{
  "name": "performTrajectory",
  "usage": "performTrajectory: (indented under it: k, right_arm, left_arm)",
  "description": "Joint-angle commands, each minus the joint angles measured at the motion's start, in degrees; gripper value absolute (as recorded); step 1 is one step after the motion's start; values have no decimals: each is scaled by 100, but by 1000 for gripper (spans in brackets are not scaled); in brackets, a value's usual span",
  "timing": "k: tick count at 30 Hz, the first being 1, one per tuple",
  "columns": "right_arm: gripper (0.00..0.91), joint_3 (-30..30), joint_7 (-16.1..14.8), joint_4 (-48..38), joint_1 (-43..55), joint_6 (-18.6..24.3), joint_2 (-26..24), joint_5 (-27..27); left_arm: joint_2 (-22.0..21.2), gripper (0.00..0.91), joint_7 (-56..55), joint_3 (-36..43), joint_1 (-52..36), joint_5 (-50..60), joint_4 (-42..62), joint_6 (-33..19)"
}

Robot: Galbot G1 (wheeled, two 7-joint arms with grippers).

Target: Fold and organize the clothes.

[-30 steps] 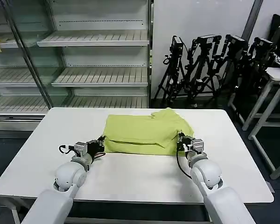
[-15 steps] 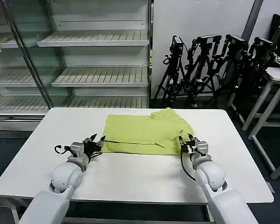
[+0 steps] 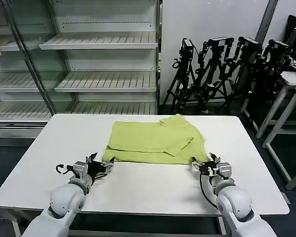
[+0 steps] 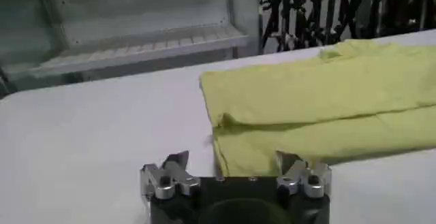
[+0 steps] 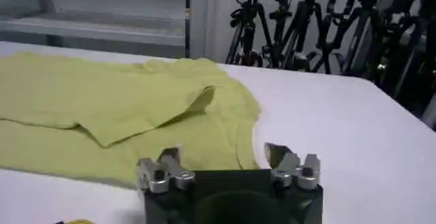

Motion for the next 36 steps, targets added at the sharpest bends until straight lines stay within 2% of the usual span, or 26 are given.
performTrajectory:
  k: [1,15,22,27,29,36]
  right_arm:
    - [0,68,46,73,-227,-22,-63,161]
    - [0,133,9,150,-343,-21,-87,283]
    - [0,361,-10,712,-814,-15,-103,241]
    - [0,779,-53,1391,-1782,86,-155,75]
    - [0,859,-48,1600,-2086,93,-136,48]
    - [0,911,-86,2165,-2908,209,106,-490]
  left_arm:
    - [50,10,6,-24,163,-56,-80,42]
    - [44,20,36,8,149,-19,-29,39]
    - [56,20,18,-78,416,94,-293,39]
    - [126,20,-7,-360,931,144,-835,38]
    - [166,20,6,-536,1393,121,-1105,36]
    - [137,10,100,-1340,2645,72,-1837,31]
